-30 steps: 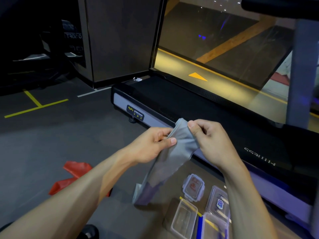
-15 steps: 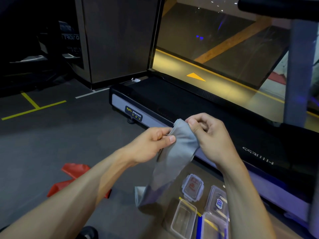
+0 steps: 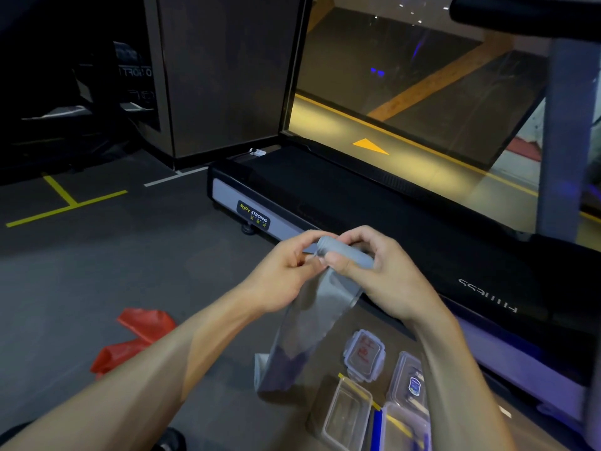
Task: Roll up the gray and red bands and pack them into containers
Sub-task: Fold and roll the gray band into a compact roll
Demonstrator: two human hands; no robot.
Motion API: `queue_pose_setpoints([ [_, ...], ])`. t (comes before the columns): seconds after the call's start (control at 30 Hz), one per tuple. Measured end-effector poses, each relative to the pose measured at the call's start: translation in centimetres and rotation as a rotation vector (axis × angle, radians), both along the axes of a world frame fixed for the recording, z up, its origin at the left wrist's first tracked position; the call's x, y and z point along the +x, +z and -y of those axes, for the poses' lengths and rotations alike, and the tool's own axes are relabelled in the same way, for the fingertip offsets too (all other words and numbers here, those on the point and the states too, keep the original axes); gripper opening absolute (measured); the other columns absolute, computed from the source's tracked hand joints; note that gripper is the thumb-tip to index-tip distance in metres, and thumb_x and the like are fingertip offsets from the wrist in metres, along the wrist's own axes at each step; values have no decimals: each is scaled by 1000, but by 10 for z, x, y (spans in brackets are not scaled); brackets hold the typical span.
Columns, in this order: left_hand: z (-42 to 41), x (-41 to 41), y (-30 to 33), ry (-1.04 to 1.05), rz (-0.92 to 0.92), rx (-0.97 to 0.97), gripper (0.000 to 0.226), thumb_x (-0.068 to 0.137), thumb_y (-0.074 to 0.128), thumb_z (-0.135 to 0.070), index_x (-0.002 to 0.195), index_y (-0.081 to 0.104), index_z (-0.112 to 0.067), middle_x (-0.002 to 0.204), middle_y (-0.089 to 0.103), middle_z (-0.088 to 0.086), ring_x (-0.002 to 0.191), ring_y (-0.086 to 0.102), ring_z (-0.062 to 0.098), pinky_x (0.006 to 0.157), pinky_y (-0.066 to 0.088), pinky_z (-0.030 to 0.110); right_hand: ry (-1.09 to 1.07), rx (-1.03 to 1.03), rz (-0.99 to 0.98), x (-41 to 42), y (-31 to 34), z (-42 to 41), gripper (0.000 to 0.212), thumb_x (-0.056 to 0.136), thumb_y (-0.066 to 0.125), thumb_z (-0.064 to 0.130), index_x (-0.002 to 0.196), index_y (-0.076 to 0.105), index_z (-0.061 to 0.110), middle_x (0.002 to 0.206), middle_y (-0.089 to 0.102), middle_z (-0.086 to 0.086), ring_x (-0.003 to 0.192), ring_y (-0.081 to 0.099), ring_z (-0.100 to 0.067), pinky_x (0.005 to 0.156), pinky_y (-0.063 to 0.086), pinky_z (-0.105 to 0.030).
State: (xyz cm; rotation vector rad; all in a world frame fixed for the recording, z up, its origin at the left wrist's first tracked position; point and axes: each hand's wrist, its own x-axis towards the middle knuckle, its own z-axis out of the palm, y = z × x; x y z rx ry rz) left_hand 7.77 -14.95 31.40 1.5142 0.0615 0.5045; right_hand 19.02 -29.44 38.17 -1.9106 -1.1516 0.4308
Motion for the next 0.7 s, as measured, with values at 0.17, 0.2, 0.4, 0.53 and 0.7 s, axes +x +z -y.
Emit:
queue_pose_setpoints([
  [0.17,0,-3,3,-89,-20,-52,33,105,53,-14,137,54,-7,117,65,37,103,67,38,93,52,52,-58,46,154,2,-1,-1,8,95,70,36,98,72,30,101,64,9,91,61,-1,75,44,-16],
  [0.2,-1,-3,3,-105,-21,-62,34,106,52,-13,140,51,-8,119,66,35,104,67,38,92,54,49,-64,52,177,2,-1,-2,8,96,69,37,98,73,30,101,64,10,92,61,0,74,43,-13],
  [0.4,4,-5,0,-81,-42,-38,36,100,56,-21,133,52,-7,108,71,25,102,68,34,92,54,53,-113,144,193,6,8,0,16,96,67,42,101,75,28,98,71,12,92,65,-1,77,50,-23],
  [0.53,7,-7,0,-36,-23,-12,26,103,53,-19,119,58,-1,103,72,12,94,68,25,85,55,42,-168,191,201,10,13,0,17,93,68,46,98,72,30,95,72,10,89,65,-4,77,52,-25],
  [0.7,8,-9,4,-7,-40,63,33,104,49,-26,106,62,4,96,67,11,88,62,23,79,51,41,-194,183,209,13,11,0,18,94,67,47,93,73,30,90,72,12,89,65,-4,78,52,-28],
])
